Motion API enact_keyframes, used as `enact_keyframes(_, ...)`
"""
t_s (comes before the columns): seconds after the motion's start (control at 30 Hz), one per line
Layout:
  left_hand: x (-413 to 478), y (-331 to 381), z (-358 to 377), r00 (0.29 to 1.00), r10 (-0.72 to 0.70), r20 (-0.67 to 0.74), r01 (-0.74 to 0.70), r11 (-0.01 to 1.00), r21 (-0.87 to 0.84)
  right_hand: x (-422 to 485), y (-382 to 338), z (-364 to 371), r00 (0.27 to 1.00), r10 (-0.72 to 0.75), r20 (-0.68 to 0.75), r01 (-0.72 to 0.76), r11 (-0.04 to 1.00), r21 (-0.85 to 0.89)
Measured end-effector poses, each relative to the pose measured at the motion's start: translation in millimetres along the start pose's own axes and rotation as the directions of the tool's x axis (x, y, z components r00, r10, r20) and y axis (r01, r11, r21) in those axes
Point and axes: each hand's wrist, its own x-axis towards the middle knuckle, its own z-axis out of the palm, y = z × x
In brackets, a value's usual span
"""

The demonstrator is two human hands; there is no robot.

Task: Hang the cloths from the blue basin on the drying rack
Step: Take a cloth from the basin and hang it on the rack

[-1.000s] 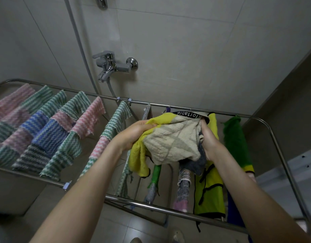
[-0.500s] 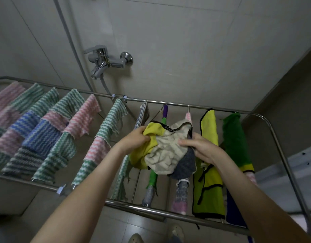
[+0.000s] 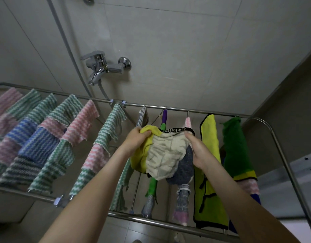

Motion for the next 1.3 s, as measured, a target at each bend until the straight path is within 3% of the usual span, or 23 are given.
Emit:
enact_keyframes(0.23,24.5,14.0,9.4,1.000,-0.027,-0.005,0.027,1.000,-0.003,25.5,-1.6,2.6,0.997,0.010,-0.081,-0.008,1.000,0.014)
enact_keyframes(0.37,31.4,3.9,13.6,0.999,-0.034,-0.006,0.032,0.982,-0.186,60.0,15.0,-14.7,0.999,-0.040,-0.031,0.039,0.999,-0.008)
enact_keyframes(0.57,42.7,-6.2,12.3,0.977,0.197,-0.079,-0.212,0.920,-0.329,44.9,1.2,-2.0,0.997,-0.071,-0.020,0.073,0.986,0.153)
enact_keyframes(0.7,49.0,-4.3,10.7,0.964,0.204,-0.169,-0.235,0.954,-0.185,55.0,-1.8,-1.3,0.994,-0.105,-0.027,0.107,0.987,0.120)
enact_keyframes(0.8,53.3,-10.4,16.3,0.996,0.086,0.014,-0.088,0.984,0.157,60.3,0.5,7.7,0.988,-0.136,-0.070,0.122,0.977,-0.178)
enact_keyframes(0.87,49.4,-9.3,26.6,0.993,0.000,0.119,-0.036,0.955,0.296,62.0,5.3,15.4,0.996,-0.059,-0.069,0.036,0.952,-0.304)
enact_keyframes(0.93,47.8,-8.0,34.1,0.992,0.072,0.104,-0.094,0.969,0.227,62.8,9.4,20.6,0.994,-0.027,-0.102,-0.012,0.931,-0.364)
enact_keyframes(1.03,48.1,-4.7,32.7,0.991,0.130,-0.040,-0.122,0.980,0.157,64.9,6.1,20.5,0.976,-0.062,-0.211,-0.015,0.939,-0.345)
enact_keyframes(1.17,51.2,0.1,27.3,0.978,0.187,-0.093,-0.150,0.940,0.306,67.3,-2.4,16.0,0.970,-0.108,-0.218,0.035,0.948,-0.316)
enact_keyframes(1.3,52.8,7.9,27.1,0.963,0.256,-0.086,-0.197,0.883,0.425,82.0,0.5,15.6,0.921,-0.207,-0.331,0.070,0.922,-0.381)
